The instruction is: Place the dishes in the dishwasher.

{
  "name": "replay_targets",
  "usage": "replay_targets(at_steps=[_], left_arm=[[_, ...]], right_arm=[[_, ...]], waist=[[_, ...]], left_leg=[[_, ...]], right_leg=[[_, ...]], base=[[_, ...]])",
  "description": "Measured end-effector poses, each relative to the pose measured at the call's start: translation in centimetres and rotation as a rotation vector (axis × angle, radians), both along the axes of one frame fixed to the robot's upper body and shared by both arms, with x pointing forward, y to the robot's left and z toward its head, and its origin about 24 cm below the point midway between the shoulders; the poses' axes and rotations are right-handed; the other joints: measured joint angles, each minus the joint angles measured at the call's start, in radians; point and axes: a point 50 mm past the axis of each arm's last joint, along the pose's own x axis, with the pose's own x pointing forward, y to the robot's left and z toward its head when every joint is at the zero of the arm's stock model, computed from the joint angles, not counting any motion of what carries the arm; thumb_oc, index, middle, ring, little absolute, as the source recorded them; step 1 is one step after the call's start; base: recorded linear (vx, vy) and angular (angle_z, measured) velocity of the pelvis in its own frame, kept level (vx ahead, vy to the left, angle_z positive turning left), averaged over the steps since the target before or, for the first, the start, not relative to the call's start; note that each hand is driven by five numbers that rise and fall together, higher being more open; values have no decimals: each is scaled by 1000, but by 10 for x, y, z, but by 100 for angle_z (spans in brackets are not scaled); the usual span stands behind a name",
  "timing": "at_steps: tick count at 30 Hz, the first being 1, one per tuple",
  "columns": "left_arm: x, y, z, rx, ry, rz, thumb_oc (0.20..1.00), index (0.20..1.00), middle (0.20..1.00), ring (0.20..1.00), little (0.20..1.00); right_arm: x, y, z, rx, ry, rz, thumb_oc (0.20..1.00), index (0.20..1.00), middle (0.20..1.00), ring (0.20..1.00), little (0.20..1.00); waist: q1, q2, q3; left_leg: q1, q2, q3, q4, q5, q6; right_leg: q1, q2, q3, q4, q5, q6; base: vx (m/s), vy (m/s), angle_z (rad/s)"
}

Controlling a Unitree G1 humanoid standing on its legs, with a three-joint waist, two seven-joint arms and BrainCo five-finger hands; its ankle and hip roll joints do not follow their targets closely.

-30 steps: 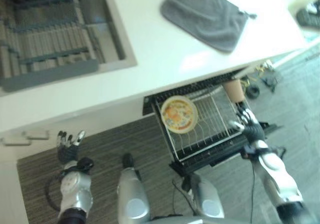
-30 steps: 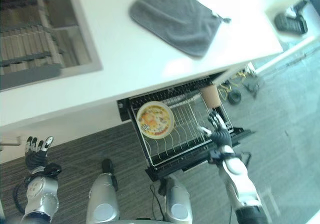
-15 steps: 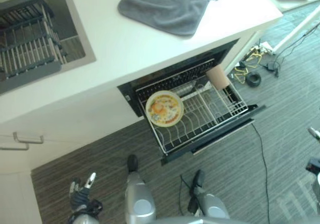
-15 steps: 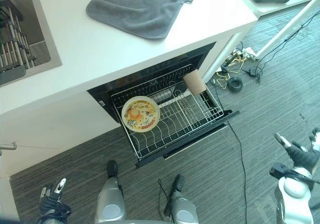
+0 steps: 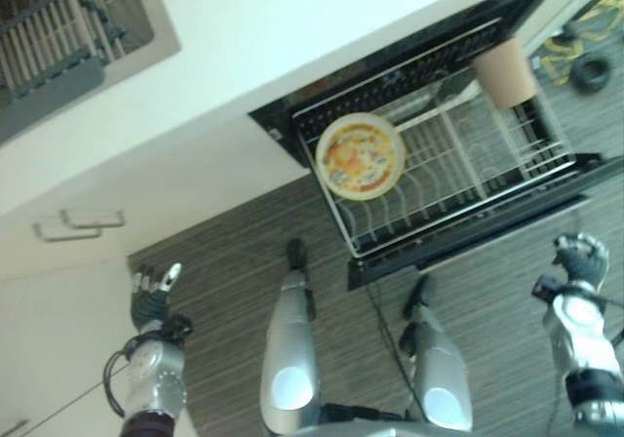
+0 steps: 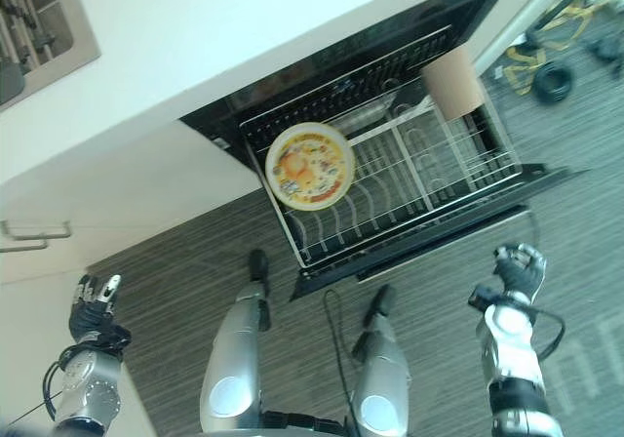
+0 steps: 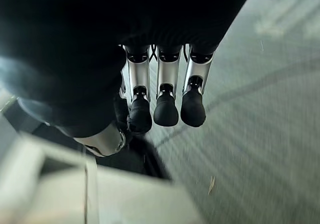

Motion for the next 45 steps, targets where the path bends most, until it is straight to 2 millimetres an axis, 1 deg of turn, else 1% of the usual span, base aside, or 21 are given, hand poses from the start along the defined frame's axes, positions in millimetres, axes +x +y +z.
replay_targets(at_steps=[2,3,6,8,11,14,15,17,18,20,23,25,30,31,32,35,36,38,41,43,45], left_arm=[[-5,-3,-8,-37,34,8,1000,1000,1000,1000,1000],[-8,-6,-14,-69,46,4,1000,1000,1000,1000,1000],[-22,-15,-34,-135,101,20,1000,1000,1000,1000,1000],[-32,-27,-46,-192,111,19,1000,1000,1000,1000,1000],[-41,-34,-52,-214,110,12,1000,1000,1000,1000,1000],[-39,-36,-50,-211,91,-3,1000,1000,1000,1000,1000],[-43,-38,-52,-222,85,0,1000,1000,1000,1000,1000],[-67,-46,-64,-258,130,-1,1000,1000,1000,1000,1000],[-67,-46,-64,-258,127,-5,1000,1000,1000,1000,1000],[-61,-47,-61,-258,105,-22,1000,1000,1000,1000,1000],[-66,-46,-63,-257,120,-17,1000,1000,1000,1000,1000],[-71,-45,-66,-261,137,-11,1000,1000,1000,1000,1000],[-78,-42,-67,-269,154,-15,1000,1000,1000,1000,1000],[-82,-34,-67,-264,157,-2,1000,1000,1000,1000,1000],[-88,-31,-69,-268,177,-7,1000,1000,1000,1000,1000],[-100,-23,-72,-267,216,-2,1000,1000,1000,1000,1000],[-109,-19,-75,-270,250,16,1000,1000,1000,1000,1000],[-112,-16,-75,-275,262,16,1000,1000,1000,1000,1000],[-116,-11,-76,-269,284,3,1000,1000,1000,1000,1000],[-122,-4,-74,-255,304,-6,1000,1000,1000,1000,1000],[-152,5,-77,-257,379,49,1000,1000,1000,1000,1000]], right_arm=[[19,-8,11,127,-64,-59,200,200,200,200,200],[21,-20,19,137,-78,-67,200,200,200,200,200],[27,-43,34,217,-99,-104,200,200,200,200,200],[26,-59,52,208,-105,-102,200,200,200,200,200],[28,-56,57,176,-94,-62,200,200,200,200,200],[30,-53,58,152,-89,-28,200,200,200,200,200],[34,-46,67,110,-90,2,200,200,200,200,200],[33,-29,95,-127,-70,125,200,200,200,200,200],[40,-20,103,-161,-85,165,200,200,200,200,200],[46,-13,111,-199,-96,200,200,200,200,200,200],[63,0,134,-281,-51,243,200,200,200,200,200],[73,14,159,-348,-105,306,200,200,200,200,200],[90,18,186,-437,-43,314,200,200,200,200,200],[92,2,200,-499,49,271,200,200,200,200,200],[97,-2,208,-501,82,258,200,200,200,200,200],[89,-24,217,-534,170,192,200,200,200,200,200],[90,-22,219,-562,190,213,200,200,200,200,200],[87,-28,216,-556,236,200,200,200,200,200,200],[71,-59,203,-519,405,120,200,200,200,200,200],[51,-84,201,-414,474,18,200,200,200,200,200],[38,-97,206,-329,483,-42,200,200,200,200,200]], waist=[[6,12,-1],[18,29,-1],[38,60,-2],[39,86,-14],[37,97,-22],[39,102,-25],[32,104,-26],[-6,103,-26],[-4,104,-26],[12,104,-26],[25,104,-26],[46,104,-26],[111,107,-28],[130,116,-34],[147,124,-40],[183,154,-60],[187,158,-63],[209,168,-71],[221,193,-88],[240,205,-97],[247,213,-104]], left_leg=[[-20,-47,8,37,-22,30],[-32,-75,7,55,-30,43],[-50,-111,34,97,-51,70],[-69,-134,40,116,-59,83],[-69,-134,41,114,-58,83],[-69,-116,34,109,-48,74],[-69,-121,33,107,-49,72],[-67,-126,35,98,-44,73],[-67,-118,34,97,-43,70],[-67,-109,33,95,-39,64],[-70,-107,27,92,-36,60],[-70,-108,28,92,-36,60],[-73,-120,19,94,-36,60],[-75,-143,-3,96,-35,61],[-76,-155,-9,97,-37,64],[-69,-193,-34,102,-42,75],[-66,-202,-44,104,-41,77],[-62,-218,-55,108,-45,81],[-21,-256,-92,105,-53,91],[2,-289,-116,95,-61,85],[0,-312,-128,95,-63,89]], right_leg=[[-45,-64,30,68,-23,10],[-53,-93,33,82,-29,15],[-86,-144,67,117,-32,21],[-115,-173,88,141,-35,21],[-123,-175,92,149,-35,22],[-134,-159,92,171,-50,24],[-131,-158,92,179,-55,23],[-149,-166,105,191,-56,25],[-152,-159,106,196,-58,23],[-167,-153,108,212,-67,16],[-170,-150,106,216,-76,14],[-174,-153,107,221,-78,15],[-169,-166,97,233,-83,18],[-158,-192,77,250,-95,16],[-148,-203,68,253,-100,19],[-107,-242,30,256,-107,20],[-92,-251,23,255,-107,20],[-58,-257,-3,243,-106,20],[49,-286,-72,205,-104,27],[118,-311,-124,175,-95,41],[161,-312,-155,127,-73,39]], base=[[5,179,18],[26,225,18],[27,206,4],[46,225,4],[12,51,0],[88,161,-3],[20,116,4],[33,2,-5],[-2,-15,-14],[2,-3,-8],[4,6,1],[30,11,2],[41,42,11],[76,110,42],[109,156,50],[92,114,42],[127,133,31],[144,130,31],[158,57,50],[142,19,52],[119,65,32]])
